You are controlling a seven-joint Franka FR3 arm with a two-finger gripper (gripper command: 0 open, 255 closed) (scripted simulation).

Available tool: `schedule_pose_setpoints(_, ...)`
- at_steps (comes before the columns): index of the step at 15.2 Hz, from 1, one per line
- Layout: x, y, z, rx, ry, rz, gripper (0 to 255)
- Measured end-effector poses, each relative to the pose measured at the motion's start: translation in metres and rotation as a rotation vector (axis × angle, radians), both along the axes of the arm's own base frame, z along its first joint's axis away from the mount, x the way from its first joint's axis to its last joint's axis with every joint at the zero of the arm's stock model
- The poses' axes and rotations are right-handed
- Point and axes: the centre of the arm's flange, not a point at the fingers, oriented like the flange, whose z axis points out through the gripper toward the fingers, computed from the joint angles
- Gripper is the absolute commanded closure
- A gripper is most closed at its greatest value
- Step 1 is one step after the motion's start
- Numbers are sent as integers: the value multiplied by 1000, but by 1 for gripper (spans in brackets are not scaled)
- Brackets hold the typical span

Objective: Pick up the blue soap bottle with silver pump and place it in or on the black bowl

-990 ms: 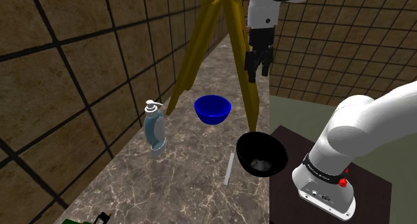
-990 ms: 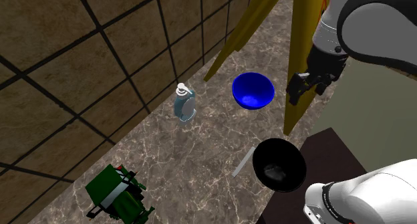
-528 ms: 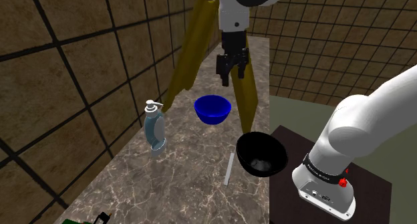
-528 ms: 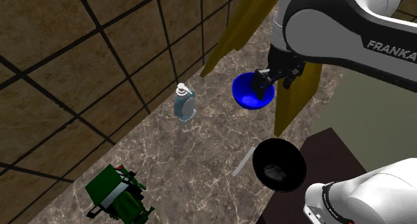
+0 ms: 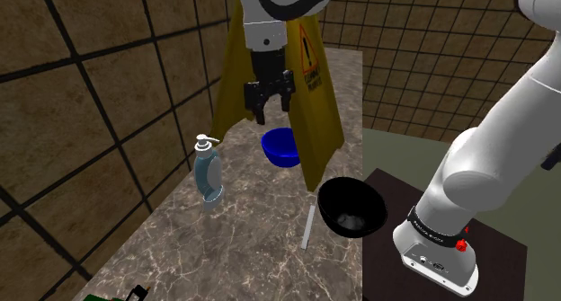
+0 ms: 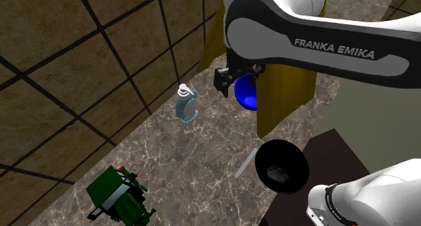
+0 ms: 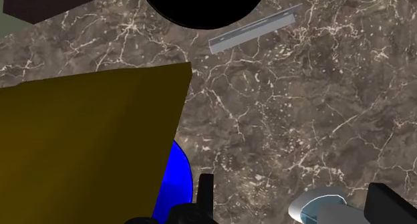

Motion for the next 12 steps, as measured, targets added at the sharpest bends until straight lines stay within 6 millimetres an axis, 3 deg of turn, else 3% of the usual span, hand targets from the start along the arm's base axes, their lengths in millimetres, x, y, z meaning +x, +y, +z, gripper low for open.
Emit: schedule_pose_setpoints(12,87,135,-37,-50,-11,23,0)
